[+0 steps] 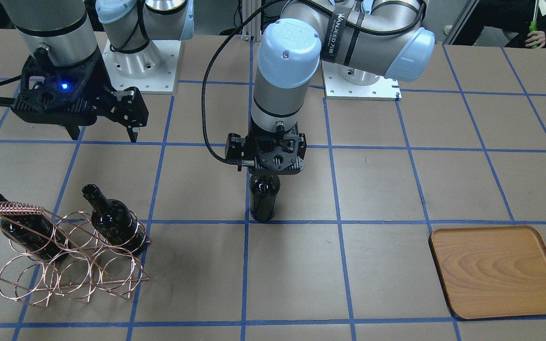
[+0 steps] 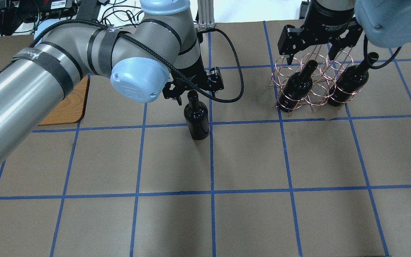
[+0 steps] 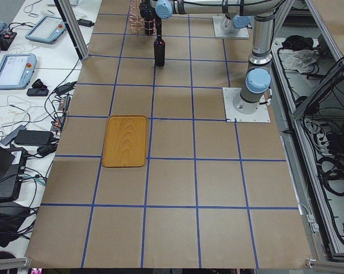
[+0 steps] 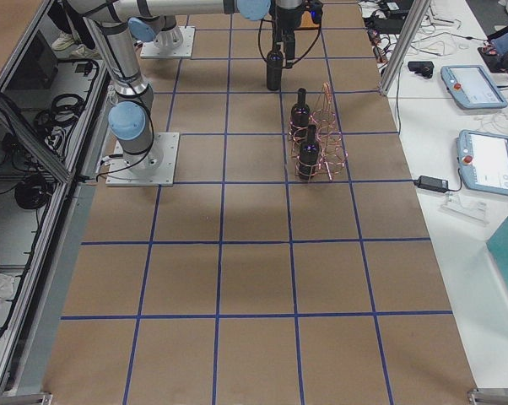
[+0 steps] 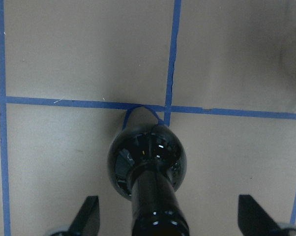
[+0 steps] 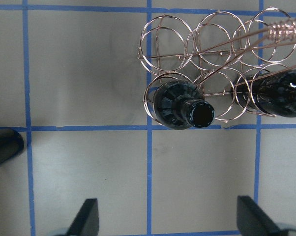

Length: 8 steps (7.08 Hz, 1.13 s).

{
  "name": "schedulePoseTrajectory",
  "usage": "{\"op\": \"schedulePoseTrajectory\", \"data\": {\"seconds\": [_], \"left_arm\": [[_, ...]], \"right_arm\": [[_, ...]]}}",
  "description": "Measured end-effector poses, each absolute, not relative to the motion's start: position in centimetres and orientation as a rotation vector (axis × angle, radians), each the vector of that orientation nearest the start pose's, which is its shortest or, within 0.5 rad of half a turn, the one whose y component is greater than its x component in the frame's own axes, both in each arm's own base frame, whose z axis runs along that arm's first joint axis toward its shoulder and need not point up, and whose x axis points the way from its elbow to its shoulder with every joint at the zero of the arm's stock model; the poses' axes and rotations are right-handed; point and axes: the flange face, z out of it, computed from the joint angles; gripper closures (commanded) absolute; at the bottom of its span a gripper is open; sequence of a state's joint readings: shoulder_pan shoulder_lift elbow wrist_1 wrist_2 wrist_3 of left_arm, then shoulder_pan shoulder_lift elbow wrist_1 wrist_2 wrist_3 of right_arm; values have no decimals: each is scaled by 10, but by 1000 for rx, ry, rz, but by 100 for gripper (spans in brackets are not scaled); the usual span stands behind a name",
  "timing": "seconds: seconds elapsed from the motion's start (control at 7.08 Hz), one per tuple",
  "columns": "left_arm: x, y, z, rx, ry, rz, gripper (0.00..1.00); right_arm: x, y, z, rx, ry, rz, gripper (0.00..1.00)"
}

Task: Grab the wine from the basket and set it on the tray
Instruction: 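Lower the left gripper and close it on the bottle neck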

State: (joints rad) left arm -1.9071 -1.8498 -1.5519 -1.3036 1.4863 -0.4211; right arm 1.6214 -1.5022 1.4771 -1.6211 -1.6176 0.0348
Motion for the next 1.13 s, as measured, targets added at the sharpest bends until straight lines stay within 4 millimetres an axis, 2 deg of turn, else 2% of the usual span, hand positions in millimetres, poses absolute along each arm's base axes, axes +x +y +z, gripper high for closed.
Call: {"op": "schedulePoseTrajectory", "data": {"seconds": [0.14, 0.28, 0.85, 0.99, 1.13], "left_arm": [[-329, -514, 367, -137, 3214, 47, 12], [-329, -514, 366, -140, 3213, 43, 16], [-325, -518, 366, -150, 3214, 33, 18], [-322, -521, 366, -151, 3214, 28, 43], [-321, -522, 366, -153, 3215, 25, 43]], "right_arm": [[158, -518, 505, -24, 3149, -103, 0], [159, -516, 503, -22, 3135, -83, 0], [159, -509, 494, -17, 3129, -45, 0], [159, -509, 494, -17, 3131, -46, 0], [158, -508, 494, -17, 3134, -47, 0]]}}
